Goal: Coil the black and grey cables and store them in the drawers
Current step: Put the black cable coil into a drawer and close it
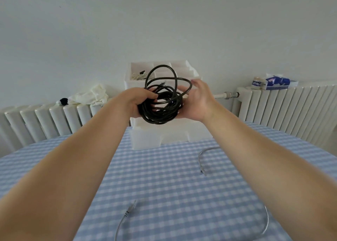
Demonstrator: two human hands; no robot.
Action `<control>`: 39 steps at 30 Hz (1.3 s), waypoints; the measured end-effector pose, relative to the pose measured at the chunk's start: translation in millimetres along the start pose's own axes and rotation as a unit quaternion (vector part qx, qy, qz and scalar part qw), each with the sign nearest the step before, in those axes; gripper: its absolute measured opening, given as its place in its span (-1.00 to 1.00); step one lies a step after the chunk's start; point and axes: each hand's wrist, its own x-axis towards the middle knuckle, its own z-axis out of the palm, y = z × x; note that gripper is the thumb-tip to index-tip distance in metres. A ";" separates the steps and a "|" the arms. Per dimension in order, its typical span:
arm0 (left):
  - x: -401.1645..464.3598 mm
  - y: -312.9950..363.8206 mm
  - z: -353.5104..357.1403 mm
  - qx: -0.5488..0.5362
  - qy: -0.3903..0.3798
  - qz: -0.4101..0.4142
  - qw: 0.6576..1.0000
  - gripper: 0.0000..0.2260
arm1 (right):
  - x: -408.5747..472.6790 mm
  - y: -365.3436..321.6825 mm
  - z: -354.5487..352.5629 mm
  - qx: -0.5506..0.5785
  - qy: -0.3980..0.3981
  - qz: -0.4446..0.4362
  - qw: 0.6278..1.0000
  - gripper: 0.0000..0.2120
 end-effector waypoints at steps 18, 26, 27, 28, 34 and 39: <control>18.9 -20.3 -10.7 0.207 -0.065 -0.121 0.969 -0.88 | 18.9 12.9 13.1 -0.505 0.108 0.090 0.851 -0.69; 27.8 -13.2 -15.1 0.282 -0.109 -0.172 0.938 -0.79 | 45.7 6.7 13.3 -0.560 0.082 0.223 0.794 -0.72; 30.0 -14.2 -15.4 0.293 -0.110 -0.174 0.934 -0.78 | 49.0 6.7 12.3 -0.563 0.078 0.241 0.786 -0.70; 31.7 -14.8 -15.2 0.314 -0.112 -0.175 0.926 -0.77 | 51.7 6.4 11.4 -0.570 0.073 0.262 0.776 -0.68; 37.3 -15.3 -13.9 0.396 -0.098 -0.148 0.901 -0.78 | 64.9 1.6 7.7 -0.568 0.071 0.356 0.738 -0.51; 44.0 -16.3 -17.6 0.411 -0.067 -0.075 0.906 -0.82 | 71.0 -0.7 5.3 -0.564 0.076 0.361 0.739 -0.59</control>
